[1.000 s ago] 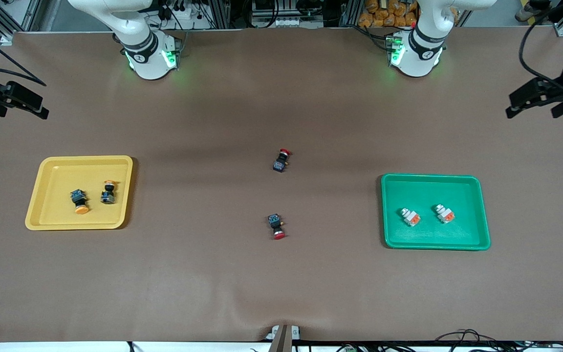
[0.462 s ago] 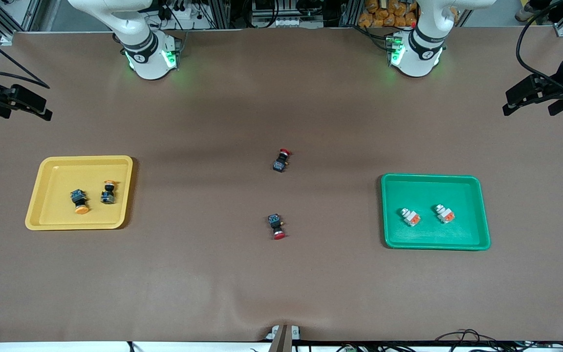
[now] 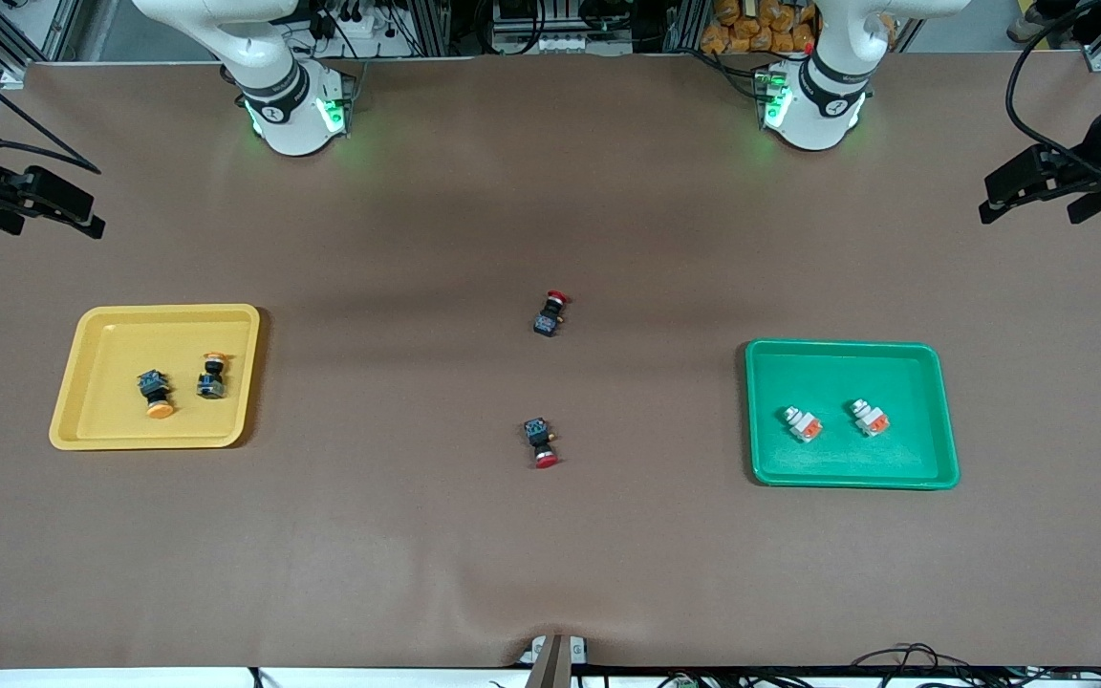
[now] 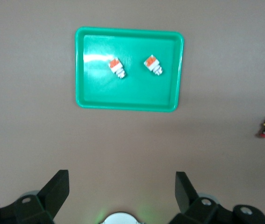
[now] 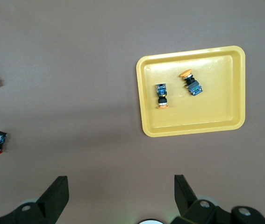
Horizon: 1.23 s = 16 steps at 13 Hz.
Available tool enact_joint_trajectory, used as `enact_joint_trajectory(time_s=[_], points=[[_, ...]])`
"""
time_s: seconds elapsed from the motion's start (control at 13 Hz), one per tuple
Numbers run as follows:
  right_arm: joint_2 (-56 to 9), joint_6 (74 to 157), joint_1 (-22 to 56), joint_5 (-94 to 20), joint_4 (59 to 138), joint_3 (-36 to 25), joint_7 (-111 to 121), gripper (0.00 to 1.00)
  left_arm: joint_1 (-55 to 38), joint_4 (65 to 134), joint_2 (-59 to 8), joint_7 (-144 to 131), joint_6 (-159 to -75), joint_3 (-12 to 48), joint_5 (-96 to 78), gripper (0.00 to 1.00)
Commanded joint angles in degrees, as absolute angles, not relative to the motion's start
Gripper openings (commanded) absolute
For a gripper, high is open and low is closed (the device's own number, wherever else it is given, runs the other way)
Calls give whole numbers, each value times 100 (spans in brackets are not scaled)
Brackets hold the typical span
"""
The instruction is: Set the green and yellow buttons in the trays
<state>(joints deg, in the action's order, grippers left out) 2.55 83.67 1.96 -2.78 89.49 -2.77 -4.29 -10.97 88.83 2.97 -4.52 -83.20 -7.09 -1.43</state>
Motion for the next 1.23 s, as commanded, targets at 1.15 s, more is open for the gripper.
enact_joint_trajectory(time_s=[1.15], points=[[281,8446,272,-264,8991,-308,-492,100,-888,9229,562,-773,-8649,-422,202,100]])
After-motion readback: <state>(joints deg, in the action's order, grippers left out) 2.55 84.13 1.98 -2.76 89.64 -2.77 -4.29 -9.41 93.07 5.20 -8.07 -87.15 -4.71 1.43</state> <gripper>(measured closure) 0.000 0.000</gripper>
